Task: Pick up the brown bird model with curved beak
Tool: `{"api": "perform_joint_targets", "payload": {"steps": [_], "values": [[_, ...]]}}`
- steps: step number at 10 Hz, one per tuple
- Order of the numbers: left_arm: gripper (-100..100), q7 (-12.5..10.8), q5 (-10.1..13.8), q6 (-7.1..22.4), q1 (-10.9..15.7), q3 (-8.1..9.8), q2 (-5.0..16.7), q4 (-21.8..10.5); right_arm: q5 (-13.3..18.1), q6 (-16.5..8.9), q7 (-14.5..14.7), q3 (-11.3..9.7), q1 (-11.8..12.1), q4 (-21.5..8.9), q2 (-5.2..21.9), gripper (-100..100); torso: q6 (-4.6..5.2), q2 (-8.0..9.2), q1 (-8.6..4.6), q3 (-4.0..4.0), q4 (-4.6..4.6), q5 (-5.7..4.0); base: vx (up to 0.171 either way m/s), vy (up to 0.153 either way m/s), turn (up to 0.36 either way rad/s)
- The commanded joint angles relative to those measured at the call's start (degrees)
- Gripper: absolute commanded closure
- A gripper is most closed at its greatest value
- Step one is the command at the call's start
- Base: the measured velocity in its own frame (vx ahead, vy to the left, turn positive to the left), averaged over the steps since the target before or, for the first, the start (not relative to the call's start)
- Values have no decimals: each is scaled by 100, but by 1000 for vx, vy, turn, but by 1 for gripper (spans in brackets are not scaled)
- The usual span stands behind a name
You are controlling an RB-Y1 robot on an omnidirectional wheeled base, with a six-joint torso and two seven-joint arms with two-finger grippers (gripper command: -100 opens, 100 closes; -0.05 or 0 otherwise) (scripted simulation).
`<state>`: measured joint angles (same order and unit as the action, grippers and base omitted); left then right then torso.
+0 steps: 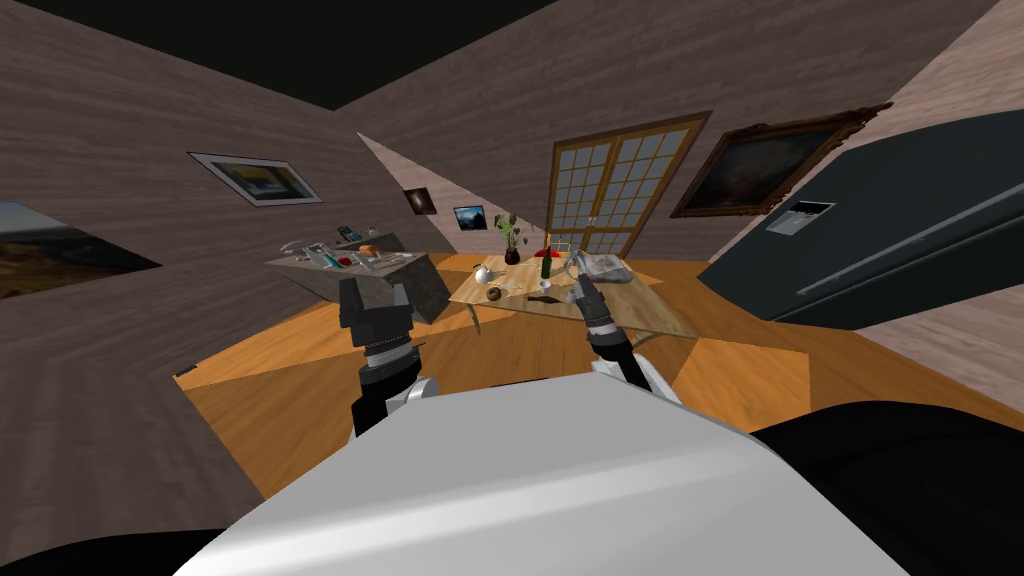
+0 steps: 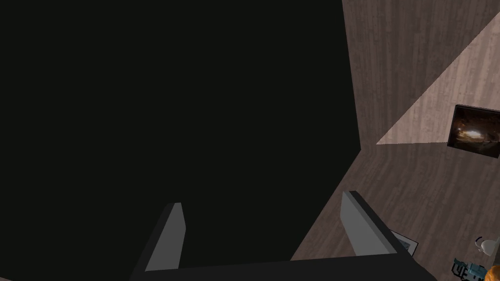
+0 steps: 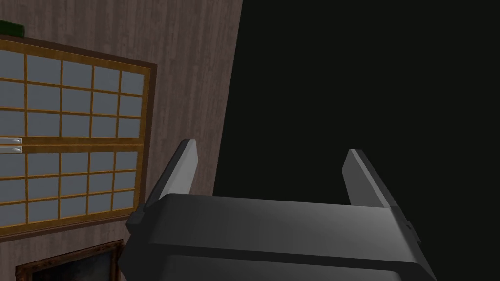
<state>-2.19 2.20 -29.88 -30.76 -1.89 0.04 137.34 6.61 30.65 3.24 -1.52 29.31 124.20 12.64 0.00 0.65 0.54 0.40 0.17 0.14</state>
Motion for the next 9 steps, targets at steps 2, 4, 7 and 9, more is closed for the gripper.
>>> {"api": "perform_joint_targets", "payload": {"steps": [2, 4, 7, 9], "values": [[0, 0, 0, 0, 0, 0, 0, 0, 197, -145, 102, -127, 118, -491, 295, -100, -2, -22, -12, -13, -6, -4, -114, 124, 101], [0, 0, 0, 0, -1, 0, 0, 0, 286, -250, 162, -196, 163, -784, 444, -100, 0, -18, -16, -11, -5, -4, -105, 105, 74], [0, 0, 0, 0, -1, 0, 1, 0, 372, -357, 231, -270, 209, -1148, 604, -100, -2, -39, -20, -24, -10, -6, -60, 90, 78], [0, 0, 0, 0, -1, 0, 1, 0, 455, -467, 308, -348, 257, -1459, 775, -100, -2, -36, -22, -22, -9, -5, -67, 96, 109]]}}
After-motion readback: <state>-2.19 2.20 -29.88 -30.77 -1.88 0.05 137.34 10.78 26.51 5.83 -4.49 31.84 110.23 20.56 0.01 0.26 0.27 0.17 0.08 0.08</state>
